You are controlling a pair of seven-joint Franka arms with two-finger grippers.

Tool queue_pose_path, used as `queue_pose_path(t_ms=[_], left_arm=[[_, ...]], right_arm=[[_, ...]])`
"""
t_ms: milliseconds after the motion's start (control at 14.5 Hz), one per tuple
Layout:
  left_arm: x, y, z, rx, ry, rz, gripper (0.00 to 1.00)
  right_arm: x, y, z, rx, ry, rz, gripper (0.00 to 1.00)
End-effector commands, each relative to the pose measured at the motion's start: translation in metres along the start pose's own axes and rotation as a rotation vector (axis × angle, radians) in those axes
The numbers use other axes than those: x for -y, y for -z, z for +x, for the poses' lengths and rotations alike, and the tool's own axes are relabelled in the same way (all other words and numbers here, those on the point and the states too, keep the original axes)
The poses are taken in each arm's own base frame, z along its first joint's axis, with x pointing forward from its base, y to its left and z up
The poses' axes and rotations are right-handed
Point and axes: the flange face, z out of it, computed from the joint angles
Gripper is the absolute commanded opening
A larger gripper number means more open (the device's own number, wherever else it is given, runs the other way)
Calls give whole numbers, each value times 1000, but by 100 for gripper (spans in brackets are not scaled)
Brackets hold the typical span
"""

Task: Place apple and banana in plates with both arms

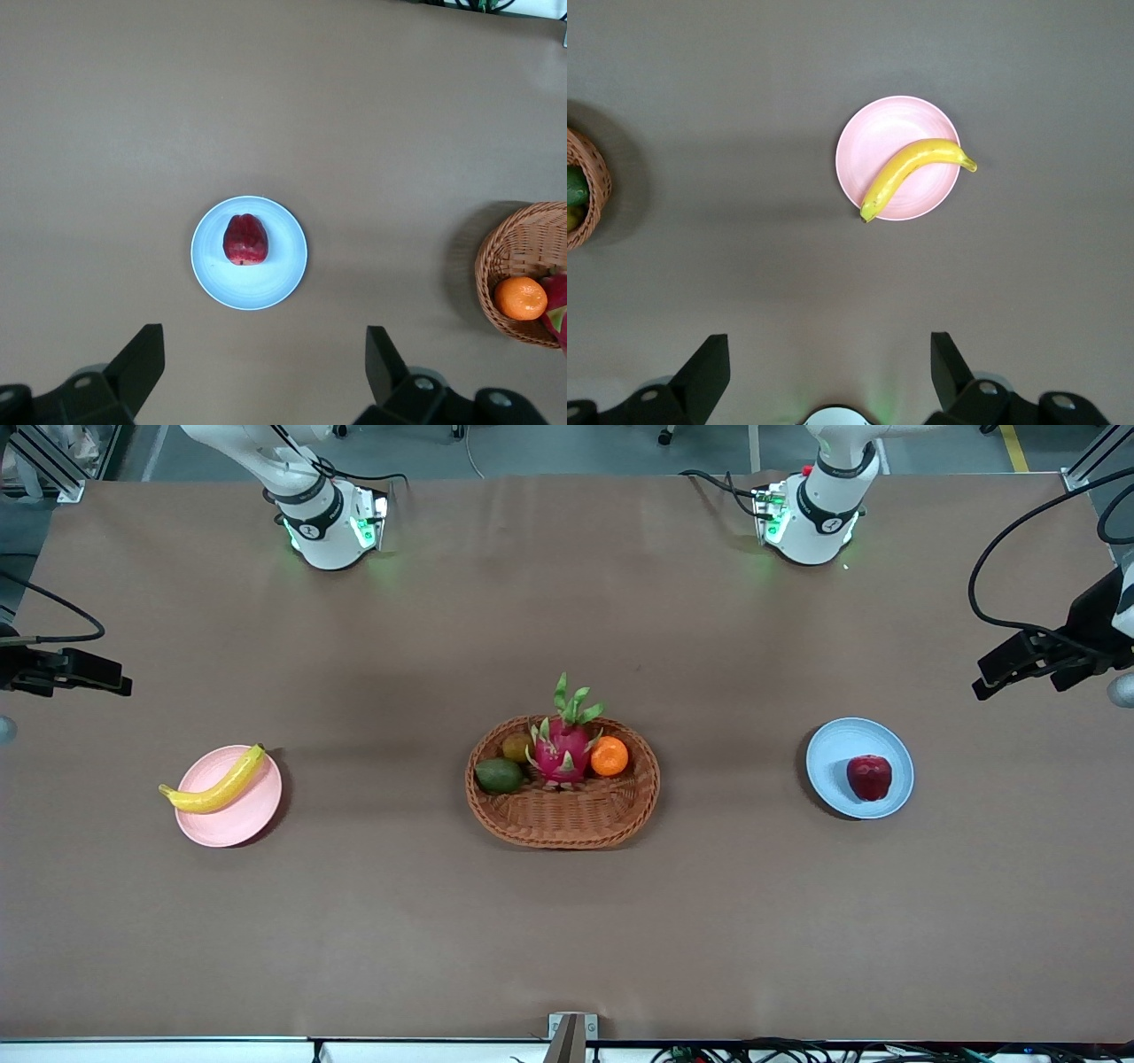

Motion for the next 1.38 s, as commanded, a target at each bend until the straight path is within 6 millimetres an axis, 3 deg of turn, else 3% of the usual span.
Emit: queue_pose_path(t_ms=[0,346,691,1313], left_arm=[[1,5,2,9,10,-15,100],[1,4,2,10,8,-15,100],[0,6,2,7,2,-15,100],[0,6,2,7,4,-17,100]], right_arm=[[-6,14,-30,-12,-23,-4,100],[-6,31,-81,-46,-24,3,100],[-9,51,-118,-86,-28,8,100],[-7,56,-117,-144,-24,31,100]])
